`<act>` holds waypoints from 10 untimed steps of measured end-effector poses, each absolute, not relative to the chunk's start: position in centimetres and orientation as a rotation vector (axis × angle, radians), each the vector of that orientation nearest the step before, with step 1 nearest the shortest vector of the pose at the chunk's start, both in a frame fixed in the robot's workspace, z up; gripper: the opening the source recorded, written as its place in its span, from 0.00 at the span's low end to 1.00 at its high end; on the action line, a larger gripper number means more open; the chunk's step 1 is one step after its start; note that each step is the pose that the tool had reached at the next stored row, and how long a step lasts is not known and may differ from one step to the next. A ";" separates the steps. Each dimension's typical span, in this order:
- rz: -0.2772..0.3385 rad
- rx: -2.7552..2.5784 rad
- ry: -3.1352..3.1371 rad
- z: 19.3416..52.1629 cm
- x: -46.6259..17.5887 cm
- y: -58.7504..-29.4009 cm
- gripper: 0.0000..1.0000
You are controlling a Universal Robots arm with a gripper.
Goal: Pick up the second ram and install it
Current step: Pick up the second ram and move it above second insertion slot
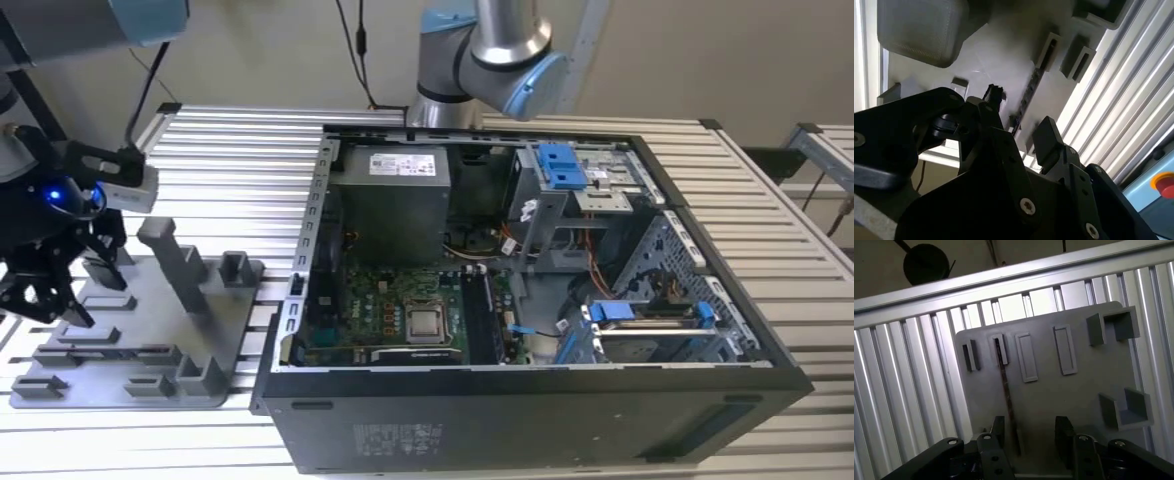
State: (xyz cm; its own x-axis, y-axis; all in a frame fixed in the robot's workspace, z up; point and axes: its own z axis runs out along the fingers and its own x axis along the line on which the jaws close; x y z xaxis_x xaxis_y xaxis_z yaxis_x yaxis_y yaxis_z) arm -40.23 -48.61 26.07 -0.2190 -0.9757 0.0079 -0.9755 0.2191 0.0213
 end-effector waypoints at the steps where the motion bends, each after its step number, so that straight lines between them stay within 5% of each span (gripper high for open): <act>1: -0.018 1.953 -2.436 25.9 -40.2 -48.8 0.54; 10: -0.027 2.017 -2.391 24.8 -40.5 -49.6 0.54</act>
